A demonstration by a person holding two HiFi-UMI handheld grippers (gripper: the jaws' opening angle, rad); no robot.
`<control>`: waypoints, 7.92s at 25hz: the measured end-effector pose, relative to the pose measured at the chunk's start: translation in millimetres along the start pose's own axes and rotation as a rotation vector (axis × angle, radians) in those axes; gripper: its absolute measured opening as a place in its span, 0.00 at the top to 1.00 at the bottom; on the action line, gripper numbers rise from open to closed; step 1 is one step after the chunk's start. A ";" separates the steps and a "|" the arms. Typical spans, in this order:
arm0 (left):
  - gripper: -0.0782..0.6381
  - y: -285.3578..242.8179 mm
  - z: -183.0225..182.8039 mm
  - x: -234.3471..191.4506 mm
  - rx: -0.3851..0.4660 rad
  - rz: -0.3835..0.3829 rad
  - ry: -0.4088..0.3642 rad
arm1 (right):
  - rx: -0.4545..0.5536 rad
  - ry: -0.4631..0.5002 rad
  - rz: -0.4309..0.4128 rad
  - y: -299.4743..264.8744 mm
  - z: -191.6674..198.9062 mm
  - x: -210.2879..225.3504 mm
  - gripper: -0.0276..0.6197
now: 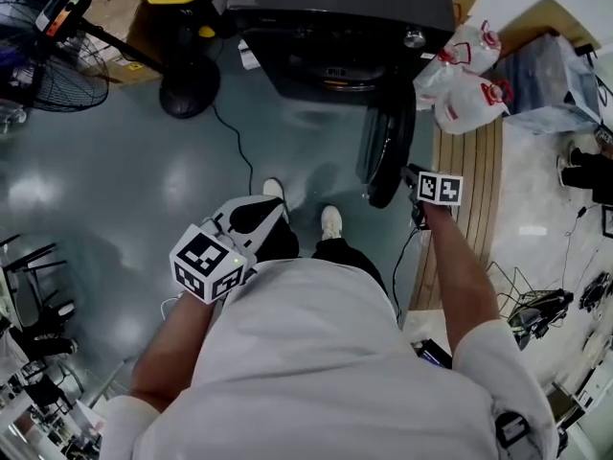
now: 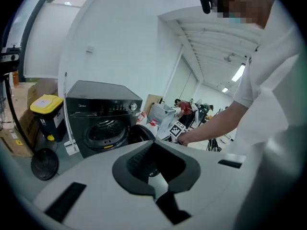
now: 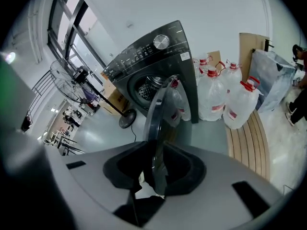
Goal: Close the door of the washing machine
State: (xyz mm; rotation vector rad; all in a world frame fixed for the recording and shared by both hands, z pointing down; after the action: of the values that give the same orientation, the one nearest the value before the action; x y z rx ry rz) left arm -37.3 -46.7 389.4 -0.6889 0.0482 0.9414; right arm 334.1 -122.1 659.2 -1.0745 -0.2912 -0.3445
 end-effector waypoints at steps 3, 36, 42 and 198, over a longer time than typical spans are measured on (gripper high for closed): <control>0.87 -0.3 -6.0 -15.2 -0.013 0.003 -0.004 | 0.000 -0.030 -0.022 -4.4 -3.0 0.2 0.79; 0.87 5.8 -19.4 -98.5 -0.016 0.024 0.033 | 0.084 -0.342 -0.113 -89.5 -40.0 -111.1 0.84; 0.87 17.4 -17.2 -119.8 -0.028 0.029 0.041 | 0.111 -0.371 -0.115 -112.9 -61.2 -137.0 0.84; 0.87 -15.8 2.0 21.2 0.069 -0.023 0.015 | 0.192 0.401 -0.461 146.3 -33.0 -245.1 0.94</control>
State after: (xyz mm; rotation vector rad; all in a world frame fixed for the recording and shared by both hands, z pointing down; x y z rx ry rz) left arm -13.1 -36.3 392.3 -0.6315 0.0856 0.9089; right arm 173.5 -55.9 430.3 -0.7205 -0.2039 -0.9133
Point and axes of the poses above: the fingertips, and each gripper's own axes: y backward along the fingers, x to its right, z out of its underside, the point moved 6 cm from there along y, backward along the fingers, and after that the axes turned 1 degree about z, right-handed, at the moved point
